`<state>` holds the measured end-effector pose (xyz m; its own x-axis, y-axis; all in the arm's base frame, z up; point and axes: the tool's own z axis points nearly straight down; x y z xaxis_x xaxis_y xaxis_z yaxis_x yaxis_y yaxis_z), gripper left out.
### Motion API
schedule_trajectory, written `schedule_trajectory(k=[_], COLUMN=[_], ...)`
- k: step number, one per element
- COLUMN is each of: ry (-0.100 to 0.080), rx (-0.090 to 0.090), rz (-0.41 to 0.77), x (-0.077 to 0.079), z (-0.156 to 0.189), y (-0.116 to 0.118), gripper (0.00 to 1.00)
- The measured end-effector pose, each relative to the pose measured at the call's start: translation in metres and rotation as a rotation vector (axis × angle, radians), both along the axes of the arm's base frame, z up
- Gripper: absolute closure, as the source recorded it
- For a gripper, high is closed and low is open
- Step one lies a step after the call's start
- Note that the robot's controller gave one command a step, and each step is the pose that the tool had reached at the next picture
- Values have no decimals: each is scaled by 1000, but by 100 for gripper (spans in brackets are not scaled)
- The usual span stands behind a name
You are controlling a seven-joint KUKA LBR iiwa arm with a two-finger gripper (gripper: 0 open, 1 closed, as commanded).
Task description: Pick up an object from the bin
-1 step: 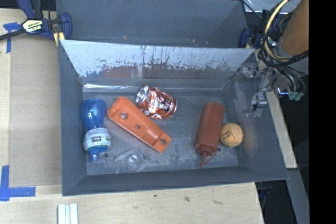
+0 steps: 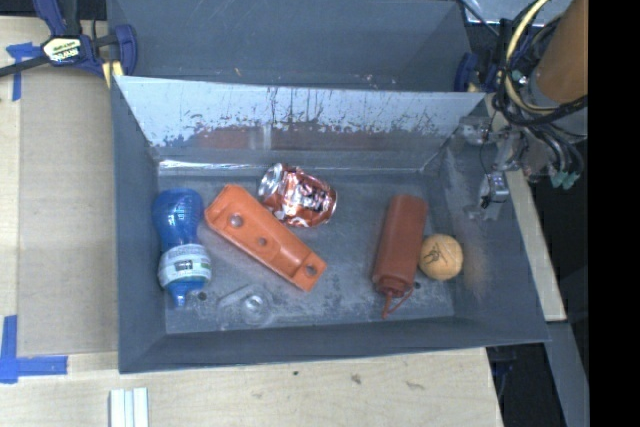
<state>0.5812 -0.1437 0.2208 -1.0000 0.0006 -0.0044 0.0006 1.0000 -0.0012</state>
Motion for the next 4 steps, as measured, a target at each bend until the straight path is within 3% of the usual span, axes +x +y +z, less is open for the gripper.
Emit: schedule_trajectory(k=[1, 2, 3, 4], ry=[-1, -3, -3, -3], rx=[0, 0, 0, 0], rz=[44, -159, -159, -158], x=[6, -9, -9, -9], z=[-93, -134, -134, -134], y=[22, 14, 14, 14], gripper=[0, 100, 0, 0])
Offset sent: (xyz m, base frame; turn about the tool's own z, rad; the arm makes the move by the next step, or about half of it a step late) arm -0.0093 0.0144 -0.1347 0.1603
